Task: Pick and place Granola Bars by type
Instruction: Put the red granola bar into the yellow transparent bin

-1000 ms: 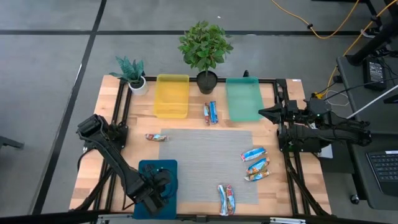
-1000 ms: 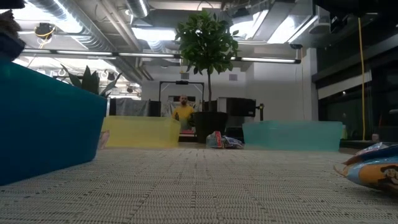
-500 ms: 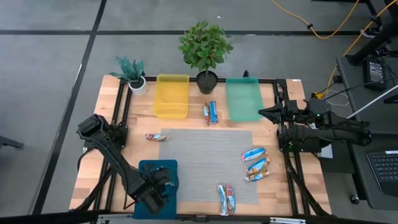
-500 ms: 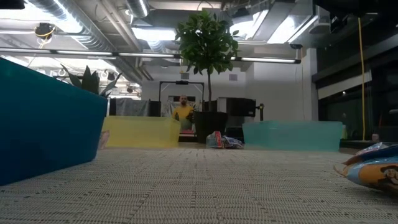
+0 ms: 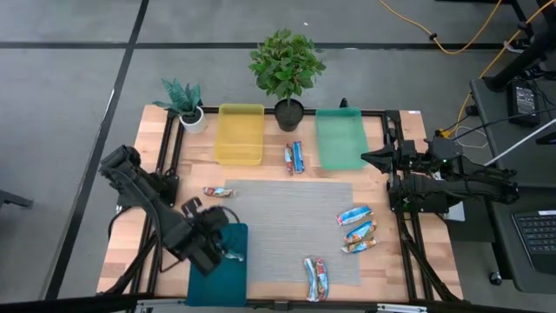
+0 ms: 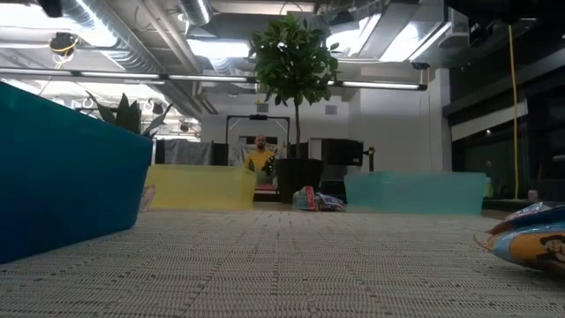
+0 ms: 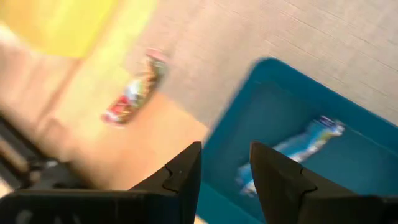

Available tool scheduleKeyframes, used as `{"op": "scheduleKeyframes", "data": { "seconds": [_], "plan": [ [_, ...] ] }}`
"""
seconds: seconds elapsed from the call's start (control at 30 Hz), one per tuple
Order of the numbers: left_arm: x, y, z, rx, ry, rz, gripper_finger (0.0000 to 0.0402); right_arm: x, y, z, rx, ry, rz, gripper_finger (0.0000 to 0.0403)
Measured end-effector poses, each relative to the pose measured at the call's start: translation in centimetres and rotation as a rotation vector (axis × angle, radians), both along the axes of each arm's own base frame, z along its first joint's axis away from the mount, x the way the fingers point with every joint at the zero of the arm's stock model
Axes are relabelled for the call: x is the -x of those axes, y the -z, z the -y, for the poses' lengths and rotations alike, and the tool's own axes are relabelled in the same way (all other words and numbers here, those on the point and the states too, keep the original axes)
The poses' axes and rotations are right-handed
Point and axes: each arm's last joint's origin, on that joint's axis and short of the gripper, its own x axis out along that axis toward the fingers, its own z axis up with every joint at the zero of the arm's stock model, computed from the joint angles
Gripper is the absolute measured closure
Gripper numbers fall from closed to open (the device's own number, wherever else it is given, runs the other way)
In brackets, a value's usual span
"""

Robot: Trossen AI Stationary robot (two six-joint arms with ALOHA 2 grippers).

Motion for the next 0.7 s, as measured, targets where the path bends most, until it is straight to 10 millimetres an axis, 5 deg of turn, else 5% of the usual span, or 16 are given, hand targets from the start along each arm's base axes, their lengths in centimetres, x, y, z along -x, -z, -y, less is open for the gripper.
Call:
{"op": "scheduleKeyframes", "data": {
  "seconds": [0.33,0.7],
  "plan": [
    [0.3,-3.5,-6.2,-0.025,-0.05,0.04,0.0274,0.0,0.0,0.0,0.048,0.003,-0.003,0.0379],
    [-0.9,-3.9,-10.1,-0.054,-0.07,0.005,0.0218,0.0,-0.1,0.0,0.14,0.017,-0.006,0.0379]
  ]
}}
